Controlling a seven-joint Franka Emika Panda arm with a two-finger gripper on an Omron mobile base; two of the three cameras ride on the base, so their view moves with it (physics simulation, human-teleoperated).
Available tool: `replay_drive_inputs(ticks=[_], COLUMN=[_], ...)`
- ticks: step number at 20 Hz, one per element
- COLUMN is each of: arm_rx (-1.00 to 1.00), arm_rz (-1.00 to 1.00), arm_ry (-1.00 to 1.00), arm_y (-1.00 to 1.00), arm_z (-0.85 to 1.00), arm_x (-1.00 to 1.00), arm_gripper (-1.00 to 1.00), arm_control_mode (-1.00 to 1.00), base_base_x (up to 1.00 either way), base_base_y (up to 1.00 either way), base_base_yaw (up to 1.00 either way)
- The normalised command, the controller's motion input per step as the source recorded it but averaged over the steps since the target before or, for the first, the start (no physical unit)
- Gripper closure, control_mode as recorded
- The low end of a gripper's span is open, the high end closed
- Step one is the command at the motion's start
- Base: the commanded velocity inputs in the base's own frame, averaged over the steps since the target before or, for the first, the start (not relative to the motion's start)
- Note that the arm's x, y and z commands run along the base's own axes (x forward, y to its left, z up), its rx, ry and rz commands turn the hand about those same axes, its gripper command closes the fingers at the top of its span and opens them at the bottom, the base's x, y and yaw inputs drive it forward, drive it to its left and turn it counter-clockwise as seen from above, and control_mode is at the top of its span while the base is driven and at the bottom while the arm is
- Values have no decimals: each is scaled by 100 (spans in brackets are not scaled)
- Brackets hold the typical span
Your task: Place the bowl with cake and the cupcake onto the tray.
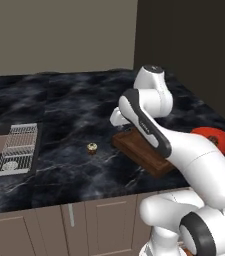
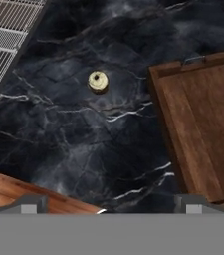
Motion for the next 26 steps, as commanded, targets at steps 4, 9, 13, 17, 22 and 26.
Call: replay_drive_inputs(ticks=[4,9,13,17,22,26], arm_rx=[2,3,2,2,0,0], arm_rz=[8,7,6,5,5,1], arm_ry=[3,4,1,1,4,0], arm_y=[31,26,18,15,18,11], arm_z=[-34,-39,-29,-28,-37,-28], arm_x=[0,0,0,0,7,18], arm_gripper=[-100,-100,-100,-100,-100,-100], arm_control_mode=[-100,-100,-100,-100,-100,-100], base_base_x=[0,0,0,0,0,0], base_base_y=[0,0,0,0,0,0], base_base_yaw=[0,0,0,0,0,0])
